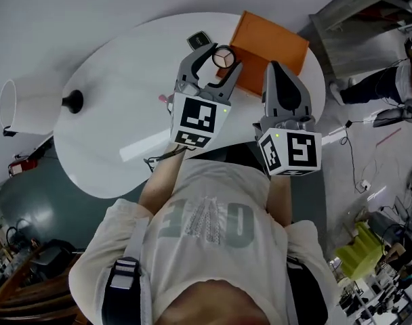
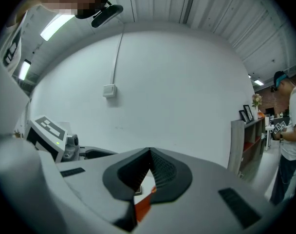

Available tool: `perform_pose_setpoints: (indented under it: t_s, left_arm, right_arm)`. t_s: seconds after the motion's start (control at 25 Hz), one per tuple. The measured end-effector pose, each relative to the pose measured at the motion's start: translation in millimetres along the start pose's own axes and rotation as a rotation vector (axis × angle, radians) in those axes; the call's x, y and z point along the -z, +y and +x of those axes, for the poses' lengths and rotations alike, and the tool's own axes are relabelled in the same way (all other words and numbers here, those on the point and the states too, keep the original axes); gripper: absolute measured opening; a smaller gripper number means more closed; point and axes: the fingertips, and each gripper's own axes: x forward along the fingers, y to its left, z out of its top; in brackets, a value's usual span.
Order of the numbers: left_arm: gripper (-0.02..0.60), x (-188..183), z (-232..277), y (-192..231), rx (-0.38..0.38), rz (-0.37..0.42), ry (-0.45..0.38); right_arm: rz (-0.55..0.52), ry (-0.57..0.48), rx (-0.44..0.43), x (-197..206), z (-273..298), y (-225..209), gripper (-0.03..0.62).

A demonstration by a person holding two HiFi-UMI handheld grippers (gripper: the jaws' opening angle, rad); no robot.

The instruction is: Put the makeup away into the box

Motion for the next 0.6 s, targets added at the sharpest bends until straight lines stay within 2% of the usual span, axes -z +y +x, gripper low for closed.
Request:
perform_pose_setpoints:
  t_s: [0.24, 0.6]
  left_arm:
    - [0.236, 34.8, 44.5, -22.9, 0.058, 0.025, 0.119]
    - [0.236, 118.4, 89.7, -40.8, 0.138, 0.049, 0.362]
  right_arm:
    - [0.031, 0.026, 0.065, 14.2, -6.9, -34.5, 0.000]
    - [0.070, 0.090, 0.094, 41.5, -4.0, -51.5, 0.000]
